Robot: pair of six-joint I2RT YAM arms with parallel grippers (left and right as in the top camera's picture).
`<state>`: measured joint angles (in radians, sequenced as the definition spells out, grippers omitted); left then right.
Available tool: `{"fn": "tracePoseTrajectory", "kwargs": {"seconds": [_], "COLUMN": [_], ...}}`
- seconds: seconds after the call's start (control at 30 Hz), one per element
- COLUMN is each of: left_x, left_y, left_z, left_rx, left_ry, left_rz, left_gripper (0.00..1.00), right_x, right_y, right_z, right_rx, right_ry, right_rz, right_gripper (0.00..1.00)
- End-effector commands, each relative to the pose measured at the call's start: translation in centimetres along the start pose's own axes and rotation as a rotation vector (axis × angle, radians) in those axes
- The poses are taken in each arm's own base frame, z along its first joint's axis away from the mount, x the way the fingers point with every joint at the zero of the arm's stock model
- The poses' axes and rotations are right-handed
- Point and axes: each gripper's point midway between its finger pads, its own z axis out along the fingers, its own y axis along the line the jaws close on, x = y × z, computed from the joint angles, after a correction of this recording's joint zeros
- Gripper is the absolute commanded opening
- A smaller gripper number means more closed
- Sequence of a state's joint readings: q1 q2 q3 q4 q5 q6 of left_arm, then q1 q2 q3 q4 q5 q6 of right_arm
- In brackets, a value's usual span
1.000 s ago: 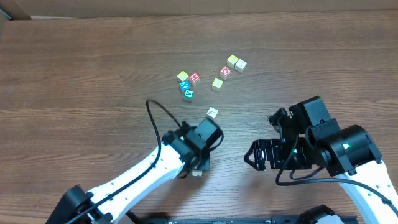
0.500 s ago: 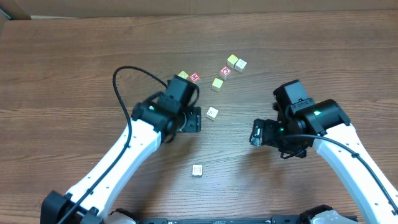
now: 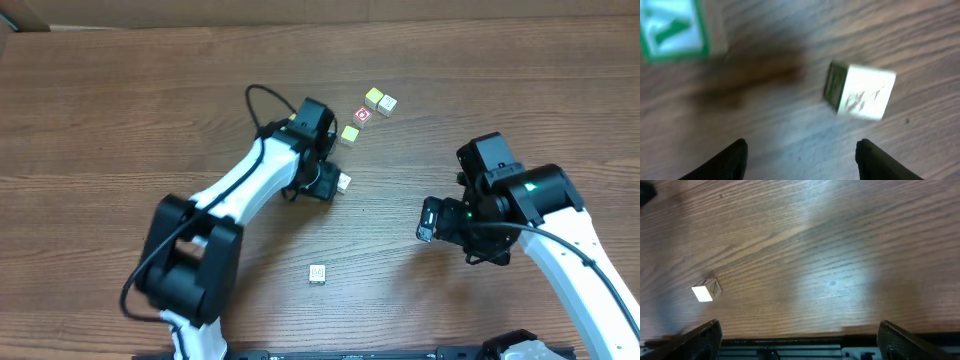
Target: Flip 5 blocks
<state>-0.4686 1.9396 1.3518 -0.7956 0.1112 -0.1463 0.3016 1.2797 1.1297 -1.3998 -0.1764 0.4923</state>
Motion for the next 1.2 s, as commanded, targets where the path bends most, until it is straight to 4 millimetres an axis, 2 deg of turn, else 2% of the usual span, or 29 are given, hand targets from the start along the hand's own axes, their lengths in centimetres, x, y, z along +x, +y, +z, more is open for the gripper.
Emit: {"fn": "tracePoseTrajectory", "kwargs": {"seconds": [0.0, 0.13, 0.33, 0.47, 0.67, 0.87, 1.17], "left_x": [-3.0, -3.5, -2.3, -1.6, -1.8, -2.0, -4.7], "left_y": [-1.4, -2.4, -3.2, -3.3, -3.4, -3.4, -4.2], "left_z": [-0.4, 0.2, 2.2, 3.2, 3.1, 2.9, 0.1], "left_rx": [0.029, 0.059, 0.111, 0.112, 0.113, 0.113, 0.113], "left_ry": [-0.041, -0.035, 0.031, 0.066, 0.058, 0.055, 0.002], "left_rz": [0.097, 0.145, 0.173, 0.171, 0.166, 0.148, 0.145], "left_gripper": [0.63, 0.66, 0.65, 0.59, 0.46, 0.39, 0.28], "right_x": [0.1, 0.8, 1.3, 1.4, 1.4, 1.5, 1.6], "right_y": [0.5, 0.1, 0.2, 0.1, 0.1, 0.2, 0.4], "right_z": [-1.7, -1.8, -1.8, -1.8, -1.8, -1.8, -1.8], "right_rx": [-0.039, -0.028, -0.034, -0.030, -0.033, -0.037, -0.052], "right_ry": [-0.045, -0.023, -0.002, 0.004, 0.005, 0.007, 0.017], "right_rz": [-0.039, -0.042, -0.054, -0.056, -0.056, -0.056, -0.056], "right_gripper": [1.00, 1.00, 1.00, 1.00, 1.00, 1.00, 1.00]}}
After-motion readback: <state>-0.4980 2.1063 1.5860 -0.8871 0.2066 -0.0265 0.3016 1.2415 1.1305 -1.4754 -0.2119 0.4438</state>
